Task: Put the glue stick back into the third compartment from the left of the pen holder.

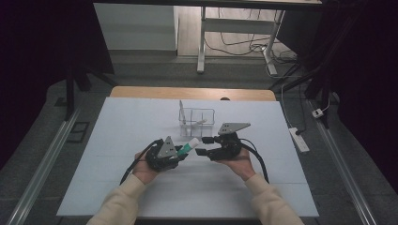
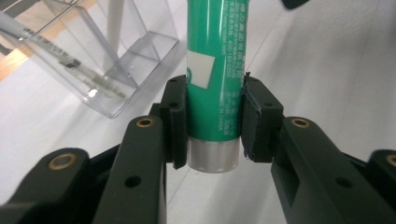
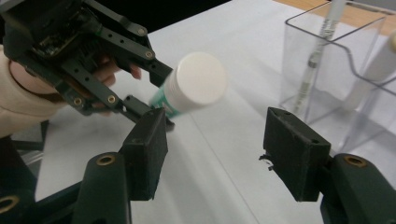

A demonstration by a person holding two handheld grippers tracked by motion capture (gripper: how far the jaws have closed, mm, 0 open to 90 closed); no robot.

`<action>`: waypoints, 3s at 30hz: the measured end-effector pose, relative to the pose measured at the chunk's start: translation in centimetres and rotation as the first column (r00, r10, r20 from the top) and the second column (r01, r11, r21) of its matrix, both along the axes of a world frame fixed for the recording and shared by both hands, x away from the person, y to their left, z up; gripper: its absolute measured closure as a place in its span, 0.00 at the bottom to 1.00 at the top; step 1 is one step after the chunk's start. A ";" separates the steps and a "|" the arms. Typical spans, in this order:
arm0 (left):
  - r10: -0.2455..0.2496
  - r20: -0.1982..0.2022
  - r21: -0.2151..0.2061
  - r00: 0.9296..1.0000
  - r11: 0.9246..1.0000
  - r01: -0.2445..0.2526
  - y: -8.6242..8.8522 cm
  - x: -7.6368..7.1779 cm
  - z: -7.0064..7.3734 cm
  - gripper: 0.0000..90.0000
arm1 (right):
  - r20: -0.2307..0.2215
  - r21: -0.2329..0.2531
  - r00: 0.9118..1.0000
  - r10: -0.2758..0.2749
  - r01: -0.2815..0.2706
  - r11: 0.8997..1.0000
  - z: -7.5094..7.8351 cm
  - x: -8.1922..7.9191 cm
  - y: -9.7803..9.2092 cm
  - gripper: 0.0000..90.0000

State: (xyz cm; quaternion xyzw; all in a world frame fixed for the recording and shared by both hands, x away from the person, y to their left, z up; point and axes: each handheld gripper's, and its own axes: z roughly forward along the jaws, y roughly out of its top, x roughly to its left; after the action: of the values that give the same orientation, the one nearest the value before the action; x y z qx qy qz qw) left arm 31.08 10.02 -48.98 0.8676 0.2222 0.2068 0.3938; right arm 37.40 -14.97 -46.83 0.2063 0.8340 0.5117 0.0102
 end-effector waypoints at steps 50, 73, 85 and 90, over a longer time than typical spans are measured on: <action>0.210 -0.180 -0.109 0.961 0.967 -0.231 9.6 -3.8 -1.7 0.42 | 0.144 0.202 0.973 -0.181 0.150 0.968 8.1 1.0 -5.2 0.71; 0.249 -0.213 -0.109 0.945 0.955 -0.276 12.2 -4.2 -2.8 0.39 | 0.129 0.007 0.942 -0.310 0.312 0.950 5.9 8.4 -3.1 0.71; 0.255 -0.213 -0.108 0.943 0.953 -0.282 12.3 -4.2 -2.9 0.39 | 0.100 -0.081 0.955 -0.279 0.287 0.954 3.4 9.7 -1.5 0.62; 0.261 -0.209 -0.114 0.942 0.951 -0.289 12.5 -4.2 -2.8 0.39 | 0.095 -0.027 0.946 -0.310 0.314 0.949 4.0 9.1 -2.5 0.58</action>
State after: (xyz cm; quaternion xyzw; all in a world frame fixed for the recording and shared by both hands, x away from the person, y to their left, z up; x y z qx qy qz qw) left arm 26.87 22.52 -51.78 0.8133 0.3924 0.1593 0.3989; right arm 46.54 -17.44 -42.82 0.3120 0.8000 0.4950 0.1327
